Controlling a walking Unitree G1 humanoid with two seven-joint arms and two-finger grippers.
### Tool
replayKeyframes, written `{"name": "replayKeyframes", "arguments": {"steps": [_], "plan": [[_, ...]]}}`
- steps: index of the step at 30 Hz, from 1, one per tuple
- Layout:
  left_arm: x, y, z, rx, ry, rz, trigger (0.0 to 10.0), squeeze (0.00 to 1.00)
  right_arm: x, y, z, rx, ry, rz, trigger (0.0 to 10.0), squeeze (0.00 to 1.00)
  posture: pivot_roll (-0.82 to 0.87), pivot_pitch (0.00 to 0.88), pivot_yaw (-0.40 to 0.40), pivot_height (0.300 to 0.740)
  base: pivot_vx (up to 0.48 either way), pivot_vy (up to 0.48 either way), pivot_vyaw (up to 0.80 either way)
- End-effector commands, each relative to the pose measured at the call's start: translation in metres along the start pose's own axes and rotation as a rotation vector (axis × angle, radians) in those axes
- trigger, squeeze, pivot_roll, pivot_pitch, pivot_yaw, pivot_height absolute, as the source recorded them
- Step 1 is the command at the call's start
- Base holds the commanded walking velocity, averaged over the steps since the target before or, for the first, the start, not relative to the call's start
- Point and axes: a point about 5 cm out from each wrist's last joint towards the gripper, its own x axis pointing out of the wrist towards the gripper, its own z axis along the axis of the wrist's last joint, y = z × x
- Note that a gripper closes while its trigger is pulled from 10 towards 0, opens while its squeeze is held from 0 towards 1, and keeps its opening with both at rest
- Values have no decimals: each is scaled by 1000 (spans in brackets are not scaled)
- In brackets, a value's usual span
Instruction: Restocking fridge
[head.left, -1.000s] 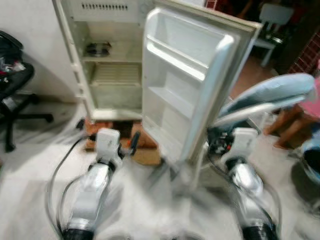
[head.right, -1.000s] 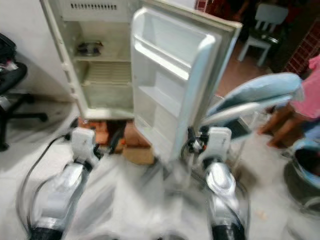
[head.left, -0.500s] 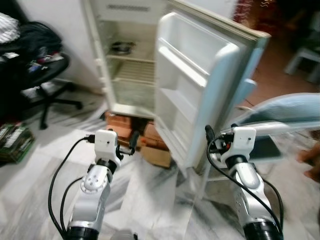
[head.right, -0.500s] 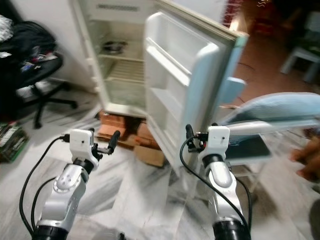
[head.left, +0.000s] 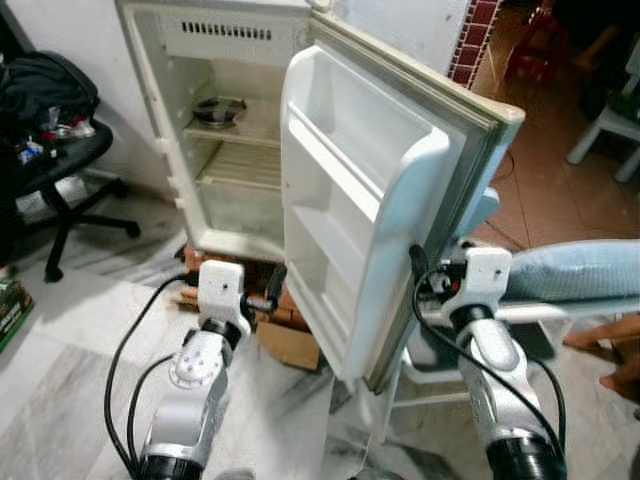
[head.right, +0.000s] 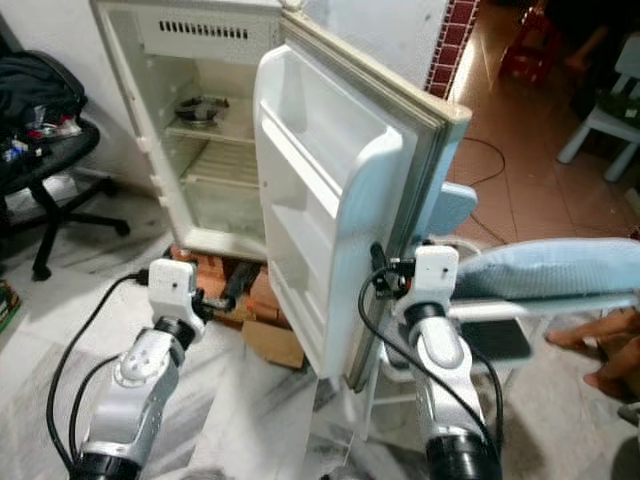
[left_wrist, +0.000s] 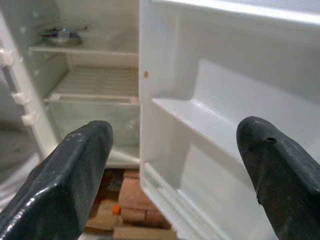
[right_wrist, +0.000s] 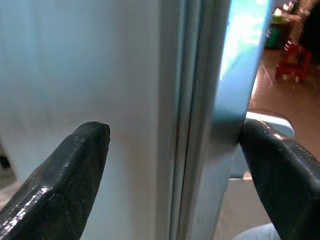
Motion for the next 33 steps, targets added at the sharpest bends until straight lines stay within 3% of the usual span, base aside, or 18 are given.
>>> {"name": "replayKeyframes", "arguments": {"steps": [1, 7, 10, 12, 18, 20, 22, 24, 29, 33], "plan": [[-1, 1, -2, 10, 13, 0, 10000, 0, 0, 3, -1, 1, 8, 17, 10000, 0, 24, 0, -34, 740, 0, 0, 0], [-4, 2, -4, 18, 28, 2, 10000, 0, 1, 3, -1, -3, 9, 36, 10000, 0, 26, 0, -33, 740, 0, 0, 0], [-14, 11, -13, 58, 89, 42, 10000, 0, 6, 1, 2, -10, -3, 60, 10000, 0, 36, 2, -29, 740, 0, 0, 0], [-34, 26, -34, 9, 215, 85, 10000, 0, 20, -4, 12, -17, -29, 69, 10000, 0, 54, 6, -35, 740, 0, 0, 0], [-53, 37, -50, -53, 312, 129, 10000, 0, 40, -7, 27, -20, -67, 73, 10000, 0, 83, 6, -45, 740, 0, 0, 0], [-60, 39, -56, -79, 342, 151, 10000, 0, 50, 13, 44, 73, -103, 249, 10000, 0, 107, 6, -56, 740, 0, 0, 0], [-61, 39, -55, -79, 340, 158, 10000, 0, 46, 32, 51, 203, -96, 437, 10000, 0, 110, 5, -58, 740, 0, 0, 0], [-62, 38, -56, -104, 345, 164, 10000, 0, 29, 49, 57, 292, -83, 672, 10000, 0, 113, 4, -59, 740, 0, 0, 0], [-63, 37, -59, -142, 386, 148, 10000, 0, 18, 46, 48, 287, -38, 726, 10000, 0, 103, 6, -49, 740, 0, 0, 0], [-63, 38, -60, -129, 407, 120, 10000, 0, 23, 28, 37, 241, -30, 587, 10000, 0, 94, 6, -39, 740, 0, 0, 0]]}}
